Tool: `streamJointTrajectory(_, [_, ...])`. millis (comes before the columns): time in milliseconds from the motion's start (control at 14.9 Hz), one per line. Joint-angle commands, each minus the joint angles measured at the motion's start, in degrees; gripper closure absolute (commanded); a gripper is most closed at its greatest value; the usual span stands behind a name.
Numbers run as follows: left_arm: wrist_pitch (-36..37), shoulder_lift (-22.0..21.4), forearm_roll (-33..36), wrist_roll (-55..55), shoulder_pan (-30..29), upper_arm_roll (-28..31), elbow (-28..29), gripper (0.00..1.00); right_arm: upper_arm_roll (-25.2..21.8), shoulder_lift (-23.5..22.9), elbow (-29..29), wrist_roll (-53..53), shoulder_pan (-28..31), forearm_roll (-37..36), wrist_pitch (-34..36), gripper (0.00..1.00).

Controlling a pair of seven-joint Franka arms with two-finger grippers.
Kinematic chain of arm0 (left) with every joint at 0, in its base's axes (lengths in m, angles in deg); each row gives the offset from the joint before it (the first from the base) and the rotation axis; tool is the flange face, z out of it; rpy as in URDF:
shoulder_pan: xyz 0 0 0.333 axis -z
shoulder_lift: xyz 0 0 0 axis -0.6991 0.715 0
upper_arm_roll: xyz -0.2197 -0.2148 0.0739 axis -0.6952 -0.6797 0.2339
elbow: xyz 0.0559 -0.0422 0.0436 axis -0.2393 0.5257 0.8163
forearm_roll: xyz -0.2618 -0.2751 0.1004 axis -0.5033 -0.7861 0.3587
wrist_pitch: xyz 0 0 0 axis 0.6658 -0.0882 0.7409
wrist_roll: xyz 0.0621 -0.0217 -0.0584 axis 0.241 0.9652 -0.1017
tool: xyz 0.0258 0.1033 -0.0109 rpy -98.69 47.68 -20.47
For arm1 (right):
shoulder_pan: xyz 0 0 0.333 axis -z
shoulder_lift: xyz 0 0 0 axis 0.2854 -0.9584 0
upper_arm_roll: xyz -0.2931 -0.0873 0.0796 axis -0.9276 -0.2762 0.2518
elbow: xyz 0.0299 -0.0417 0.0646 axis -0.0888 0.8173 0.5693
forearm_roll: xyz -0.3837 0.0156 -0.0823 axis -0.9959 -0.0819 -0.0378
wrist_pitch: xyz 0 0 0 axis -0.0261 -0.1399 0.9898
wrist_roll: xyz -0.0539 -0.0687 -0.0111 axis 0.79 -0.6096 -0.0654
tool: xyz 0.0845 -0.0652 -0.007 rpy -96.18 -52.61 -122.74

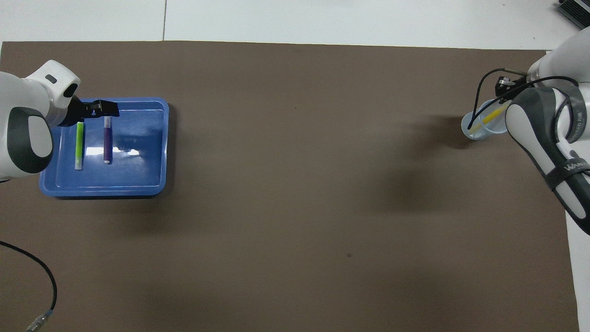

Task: Right arm passes pens to left for tray arrangement
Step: 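Lower the purple pen into the blue tray with the left gripper, then withdraw the left gripper while the right gripper grasps the yellow pen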

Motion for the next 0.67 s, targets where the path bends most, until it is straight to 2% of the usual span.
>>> streamJointTrajectory(0, [2.35, -1.97, -2.63, -8.05, 1.56, -0.21, 0.20, 0.00, 0.82, -0.03, 0.54, 1.42, 0.73, -0.65, -0.35, 0.72])
streamJointTrajectory(201, [3.48, -3.90, -4.14, -18.69, 4.20, -0.22, 0.38, 0.00, 0.82, -0.03, 0.54, 1.34, 0.64, -0.65, -0.26, 0.84])
streamJointTrajectory(335, [4.46, -4.35, -4.14, -23.98, 5.08, -0.30, 0.29, 0.00, 0.82, -0.03, 0.54, 1.33, 0.64, -0.74, -0.26, 0.86])
streamJointTrajectory(604, [4.81, -5.92, -4.14, -35.83, 9.38, -0.48, 0.64, 0.00, 0.82, -0.12, 0.45, 0.72, 0.73, -0.74, -0.26, 1.00])
